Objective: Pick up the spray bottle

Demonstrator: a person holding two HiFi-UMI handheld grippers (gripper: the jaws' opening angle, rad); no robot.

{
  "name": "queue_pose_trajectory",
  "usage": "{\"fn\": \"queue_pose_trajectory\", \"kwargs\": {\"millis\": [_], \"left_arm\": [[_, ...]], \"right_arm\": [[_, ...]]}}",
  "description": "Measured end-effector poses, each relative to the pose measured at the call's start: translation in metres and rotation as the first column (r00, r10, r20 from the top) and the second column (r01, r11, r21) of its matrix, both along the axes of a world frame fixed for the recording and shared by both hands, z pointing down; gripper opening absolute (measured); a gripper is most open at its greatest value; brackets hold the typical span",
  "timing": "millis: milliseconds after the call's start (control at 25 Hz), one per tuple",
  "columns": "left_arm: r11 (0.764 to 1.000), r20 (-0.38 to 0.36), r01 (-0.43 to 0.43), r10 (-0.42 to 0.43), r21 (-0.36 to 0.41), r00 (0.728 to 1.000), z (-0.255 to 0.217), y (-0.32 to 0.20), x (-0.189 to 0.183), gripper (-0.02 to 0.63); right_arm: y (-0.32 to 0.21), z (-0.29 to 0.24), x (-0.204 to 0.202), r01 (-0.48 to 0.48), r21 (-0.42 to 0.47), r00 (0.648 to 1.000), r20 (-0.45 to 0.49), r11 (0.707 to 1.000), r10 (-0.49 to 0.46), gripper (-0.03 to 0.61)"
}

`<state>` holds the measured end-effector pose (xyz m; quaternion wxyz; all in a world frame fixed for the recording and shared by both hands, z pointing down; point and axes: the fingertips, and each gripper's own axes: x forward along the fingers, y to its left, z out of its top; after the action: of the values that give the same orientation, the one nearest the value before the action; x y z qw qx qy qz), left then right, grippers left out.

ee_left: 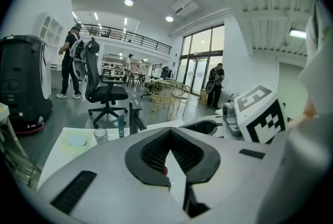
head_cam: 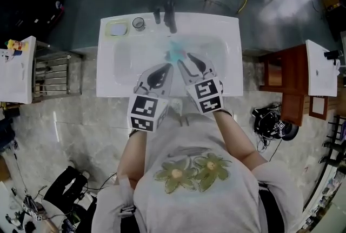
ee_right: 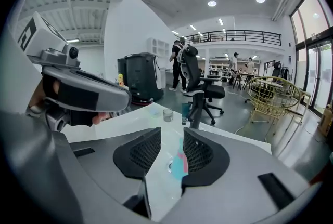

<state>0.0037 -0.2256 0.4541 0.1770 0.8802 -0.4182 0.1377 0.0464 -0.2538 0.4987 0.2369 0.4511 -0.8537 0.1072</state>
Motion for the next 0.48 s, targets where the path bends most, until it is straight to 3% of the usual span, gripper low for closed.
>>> {"fn": "queue_pose_trajectory", "kwargs": {"millis": [480], "left_arm": [[0.999, 0.002, -0.001, 0.001, -0.040, 1.000, 0.014, -0.020, 0.003, 0.009]], "right_arm": [[-0.026, 0.039, 0.003, 0.033, -0.077, 0.998, -0.058, 0.997, -0.038, 0.132]]}}
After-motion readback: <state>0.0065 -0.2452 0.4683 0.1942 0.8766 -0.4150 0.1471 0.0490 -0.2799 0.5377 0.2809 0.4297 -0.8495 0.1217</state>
